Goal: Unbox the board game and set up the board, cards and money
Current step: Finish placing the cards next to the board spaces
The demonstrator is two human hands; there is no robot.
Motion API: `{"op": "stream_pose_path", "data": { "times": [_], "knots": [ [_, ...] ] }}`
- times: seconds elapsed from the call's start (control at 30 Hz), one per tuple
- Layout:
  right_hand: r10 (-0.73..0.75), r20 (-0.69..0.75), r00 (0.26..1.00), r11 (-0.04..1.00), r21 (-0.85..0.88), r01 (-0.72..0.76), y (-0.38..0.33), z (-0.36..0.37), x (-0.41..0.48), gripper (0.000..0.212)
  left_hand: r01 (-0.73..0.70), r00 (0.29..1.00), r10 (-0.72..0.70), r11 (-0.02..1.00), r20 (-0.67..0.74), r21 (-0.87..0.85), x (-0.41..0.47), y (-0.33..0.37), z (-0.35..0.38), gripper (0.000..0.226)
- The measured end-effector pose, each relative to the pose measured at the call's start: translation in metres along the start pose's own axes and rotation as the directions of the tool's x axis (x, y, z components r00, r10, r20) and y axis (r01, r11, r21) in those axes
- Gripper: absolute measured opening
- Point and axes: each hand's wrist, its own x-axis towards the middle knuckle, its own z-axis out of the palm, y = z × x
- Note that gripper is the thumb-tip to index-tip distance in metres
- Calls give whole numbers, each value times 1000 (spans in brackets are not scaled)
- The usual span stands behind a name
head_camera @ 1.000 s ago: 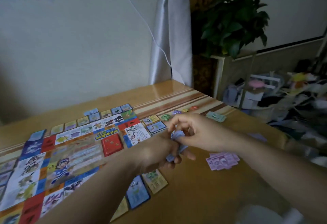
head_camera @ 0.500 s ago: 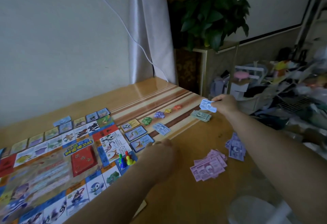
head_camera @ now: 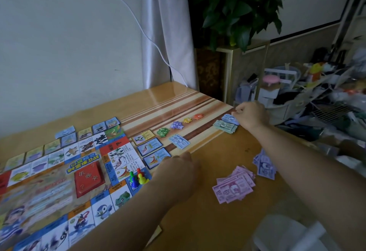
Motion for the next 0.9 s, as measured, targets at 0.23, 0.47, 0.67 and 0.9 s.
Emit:
{"op": "stream_pose_path", "data": {
  "times": [0.23,0.47,0.67,0.9],
  "knots": [
    [-341,801,491,888,104,447,-52,-88,-80,38,13,997,-7,996,76,-83,-3,-2,-8,38],
    [-165,912,376,763,-123,635,-66,-96,-119,65,17,1000,-22,932,-10,-363,-10,27,-3,42],
    [-110,923,368,643,-216,735,-78,-95,-122,61,124,992,-122,927,28,-354,-24,49,-3,52],
    [-63,950,307,589,-213,779,-79,-86,-117,46,165,986,-162,919,40,-358,-29,52,-4,53]
  ]
}}
